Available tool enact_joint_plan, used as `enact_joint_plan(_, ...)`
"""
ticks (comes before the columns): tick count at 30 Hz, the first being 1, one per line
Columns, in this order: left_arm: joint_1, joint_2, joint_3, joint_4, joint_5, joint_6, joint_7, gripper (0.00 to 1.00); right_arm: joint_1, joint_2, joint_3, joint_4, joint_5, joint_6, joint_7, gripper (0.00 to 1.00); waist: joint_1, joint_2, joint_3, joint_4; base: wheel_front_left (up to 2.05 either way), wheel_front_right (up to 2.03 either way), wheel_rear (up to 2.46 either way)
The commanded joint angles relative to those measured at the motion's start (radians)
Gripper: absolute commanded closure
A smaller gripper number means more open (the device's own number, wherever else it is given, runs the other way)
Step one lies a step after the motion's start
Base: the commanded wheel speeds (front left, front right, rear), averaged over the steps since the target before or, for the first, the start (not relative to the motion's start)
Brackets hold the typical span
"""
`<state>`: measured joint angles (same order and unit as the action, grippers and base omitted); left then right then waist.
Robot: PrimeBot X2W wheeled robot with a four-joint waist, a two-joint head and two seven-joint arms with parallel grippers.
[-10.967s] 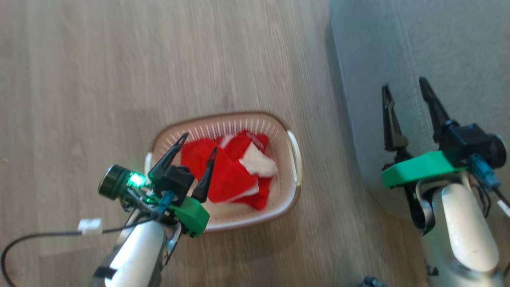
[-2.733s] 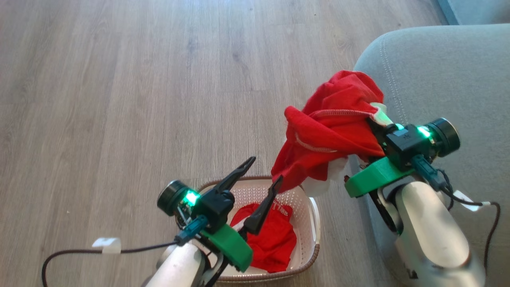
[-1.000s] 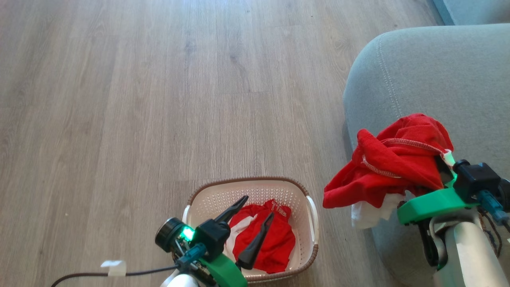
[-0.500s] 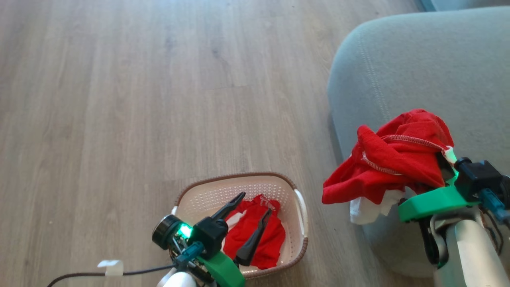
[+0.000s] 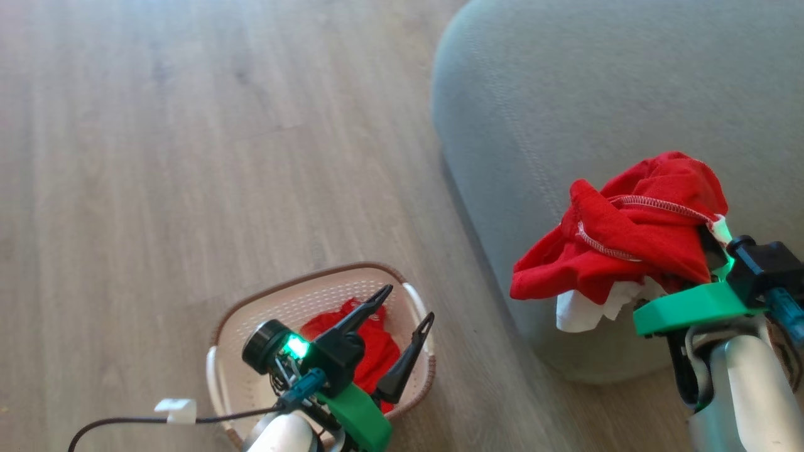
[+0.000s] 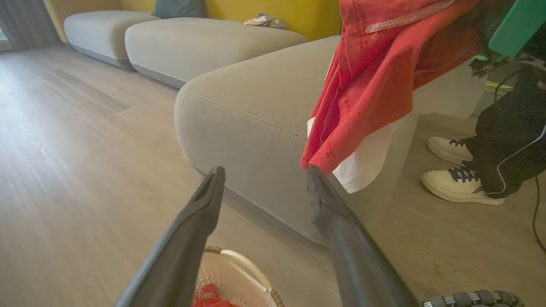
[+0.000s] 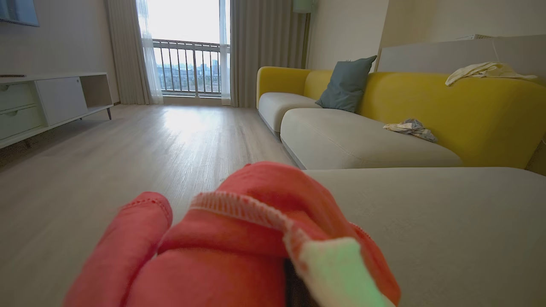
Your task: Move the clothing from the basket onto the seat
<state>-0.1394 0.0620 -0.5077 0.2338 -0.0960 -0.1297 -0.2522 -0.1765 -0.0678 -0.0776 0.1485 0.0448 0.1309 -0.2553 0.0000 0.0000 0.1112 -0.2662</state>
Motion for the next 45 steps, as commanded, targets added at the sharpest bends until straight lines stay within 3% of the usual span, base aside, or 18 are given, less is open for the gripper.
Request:
enact_joint_plan(1,-0.037,0.002,0.027,-0.039,0.005,-0.001,-0.01,0.0,-0.041,-0.002,0.022,-0.041,-0.006,0.0,-0.006,1.0,0.0,0.0,0.018,-0.054,0.0,0.0,0.0)
enact_joint_plan(10,-0.042,0.004,0.023,-0.048,0.007,-0.001,-0.01,0.0,-0.035,0.007,0.006,-0.058,0.005,0.0,-0.006,1.0,0.0,0.0,0.032,-0.175,0.0,0.0,0.0)
enact_joint_plan(19,-0.043,-0.002,0.011,-0.061,0.01,-0.001,-0.01,0.0,-0.024,0.015,0.0,-0.069,0.014,0.0,-0.006,1.0,0.0,0.0,0.04,-0.23,0.0,0.0,0.0)
enact_joint_plan(33,-0.054,-0.007,-0.007,-0.071,0.017,-0.001,-0.01,0.0,-0.042,0.017,-0.051,-0.081,-0.007,0.0,-0.006,1.0,0.0,0.0,0.056,-0.197,0.0,0.0,0.0)
enact_joint_plan(39,-0.074,0.006,-0.015,-0.09,0.023,-0.001,-0.01,0.0,-0.147,0.014,-0.124,-0.111,-0.037,0.0,-0.006,1.0,0.0,0.0,0.114,-0.18,0.0,0.0,0.0)
enact_joint_plan(45,-0.117,0.055,-0.046,-0.101,0.033,-0.001,-0.01,0.0,-0.312,-0.033,-0.172,-0.107,-0.024,0.0,-0.006,1.0,0.0,0.0,0.218,-0.166,0.0,0.0,0.0)
